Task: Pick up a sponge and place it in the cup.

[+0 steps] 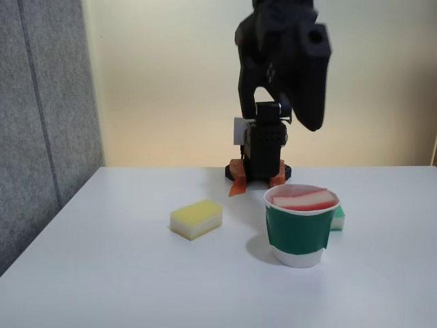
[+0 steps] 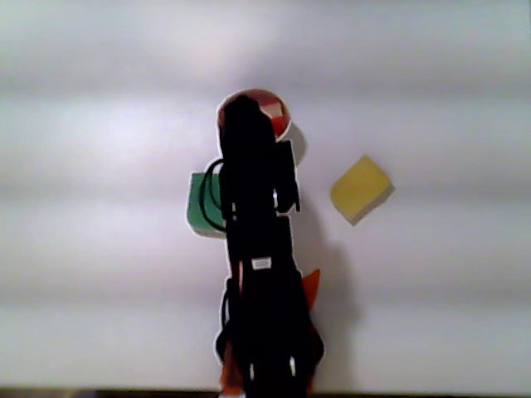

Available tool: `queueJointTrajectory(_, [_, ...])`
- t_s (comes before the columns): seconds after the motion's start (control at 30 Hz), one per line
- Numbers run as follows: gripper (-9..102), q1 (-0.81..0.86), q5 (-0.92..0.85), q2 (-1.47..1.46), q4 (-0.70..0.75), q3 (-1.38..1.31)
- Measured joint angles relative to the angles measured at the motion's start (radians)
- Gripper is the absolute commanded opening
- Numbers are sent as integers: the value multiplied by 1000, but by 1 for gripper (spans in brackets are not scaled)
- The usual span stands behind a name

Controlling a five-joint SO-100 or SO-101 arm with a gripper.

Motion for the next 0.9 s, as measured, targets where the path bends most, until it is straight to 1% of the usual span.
queueJointTrajectory(0.1, [0,61,69,244,-78,305])
queueJointTrajectory(0.23, [0,132,143,495,-193,695])
queueJointTrajectory(0.3, [0,175,156,615,-212,842])
queueJointTrajectory(0.37, [0,230,130,644,-236,927])
queueJointTrajectory(0.43, [0,250,107,660,-201,940])
queueJointTrajectory(0.5, [0,241,63,672,-114,940])
queueJointTrajectory(0.67, [0,160,83,669,57,940])
queueJointTrajectory(0.77, [0,135,38,669,137,940])
queueJointTrajectory(0.9, [0,149,26,669,155,940])
